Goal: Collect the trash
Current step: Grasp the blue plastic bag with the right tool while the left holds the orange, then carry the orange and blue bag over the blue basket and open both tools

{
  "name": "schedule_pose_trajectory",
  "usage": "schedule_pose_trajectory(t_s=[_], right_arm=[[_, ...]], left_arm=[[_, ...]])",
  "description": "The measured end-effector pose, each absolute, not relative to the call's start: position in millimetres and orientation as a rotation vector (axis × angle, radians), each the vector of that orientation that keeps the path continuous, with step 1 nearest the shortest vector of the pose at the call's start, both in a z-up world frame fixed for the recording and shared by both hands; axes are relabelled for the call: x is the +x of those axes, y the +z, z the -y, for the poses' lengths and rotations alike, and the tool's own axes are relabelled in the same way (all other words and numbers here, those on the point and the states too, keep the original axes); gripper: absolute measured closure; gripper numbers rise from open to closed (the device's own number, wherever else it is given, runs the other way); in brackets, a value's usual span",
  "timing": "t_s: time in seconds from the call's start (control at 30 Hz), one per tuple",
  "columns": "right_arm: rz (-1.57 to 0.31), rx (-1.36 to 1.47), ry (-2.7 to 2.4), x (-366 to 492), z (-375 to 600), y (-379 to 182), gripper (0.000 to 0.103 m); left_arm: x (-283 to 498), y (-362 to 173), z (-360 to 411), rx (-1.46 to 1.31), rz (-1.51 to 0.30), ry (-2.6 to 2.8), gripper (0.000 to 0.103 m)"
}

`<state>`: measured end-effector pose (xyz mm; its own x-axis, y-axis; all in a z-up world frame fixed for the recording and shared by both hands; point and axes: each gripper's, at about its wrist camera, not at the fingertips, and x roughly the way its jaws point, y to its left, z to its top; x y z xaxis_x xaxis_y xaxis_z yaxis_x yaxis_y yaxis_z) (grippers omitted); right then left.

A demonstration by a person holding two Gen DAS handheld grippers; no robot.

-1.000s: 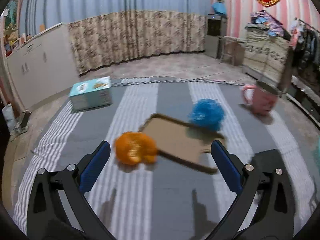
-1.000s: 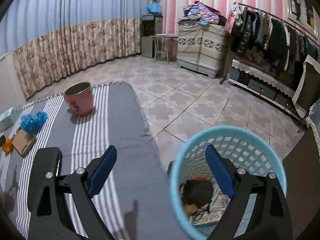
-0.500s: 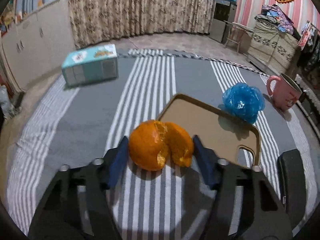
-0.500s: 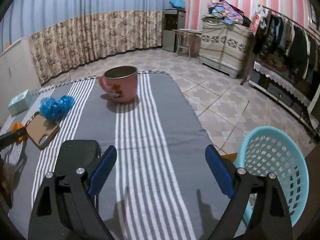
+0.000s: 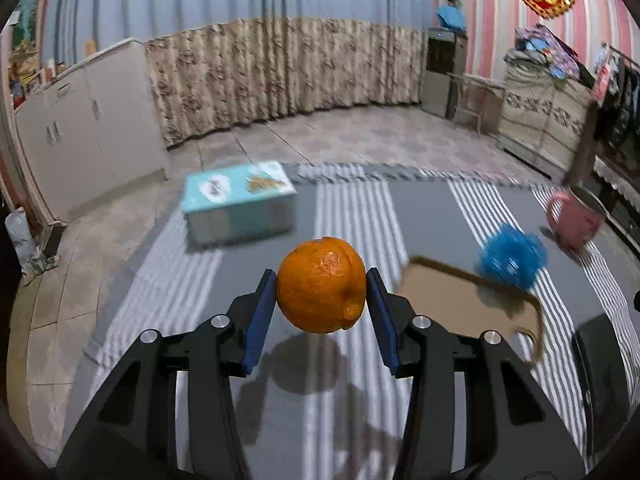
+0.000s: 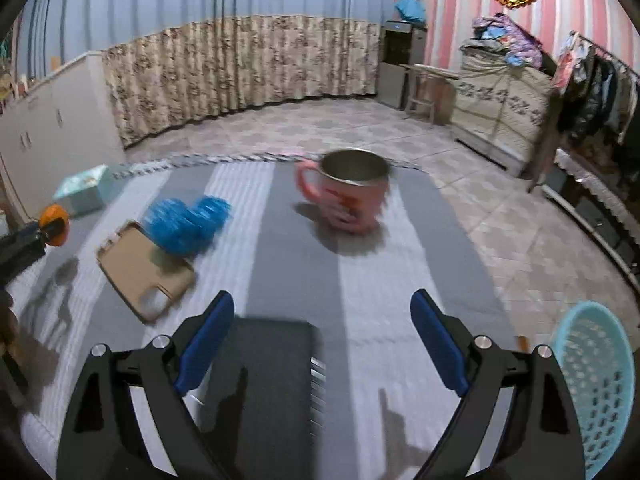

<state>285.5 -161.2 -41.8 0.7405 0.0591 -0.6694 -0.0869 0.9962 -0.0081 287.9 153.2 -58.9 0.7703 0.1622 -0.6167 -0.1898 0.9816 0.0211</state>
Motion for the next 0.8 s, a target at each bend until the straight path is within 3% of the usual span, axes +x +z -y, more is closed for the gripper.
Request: schedule_pose_trajectory(t_s=[0.47, 0.53, 0.67, 0.8], right_arm=[[-0.787, -0.137, 0.202, 347.4, 42.3, -58.8, 0.018], [-0.820, -0.156, 0.205, 359.2, 33.4, -68.3, 0.029], [-0.882, -0.139, 0.257, 373.3, 30.4, -81.3, 0.069], [-0.832, -0.114, 0.276, 359.5, 49.1, -70.5, 0.080]], left_arm=[[291.2, -66.1, -193.3, -0.128, -0.635, 0.224, 0.059], [293.7, -68.6, -193.7, -0.127, -0.641, 0.225, 0.059], [296.2, -72.7, -192.5, -0.121, -0.647, 0.225, 0.059], [297.1, -76.0, -190.2, -0.111, -0.657, 0.220, 0.058]])
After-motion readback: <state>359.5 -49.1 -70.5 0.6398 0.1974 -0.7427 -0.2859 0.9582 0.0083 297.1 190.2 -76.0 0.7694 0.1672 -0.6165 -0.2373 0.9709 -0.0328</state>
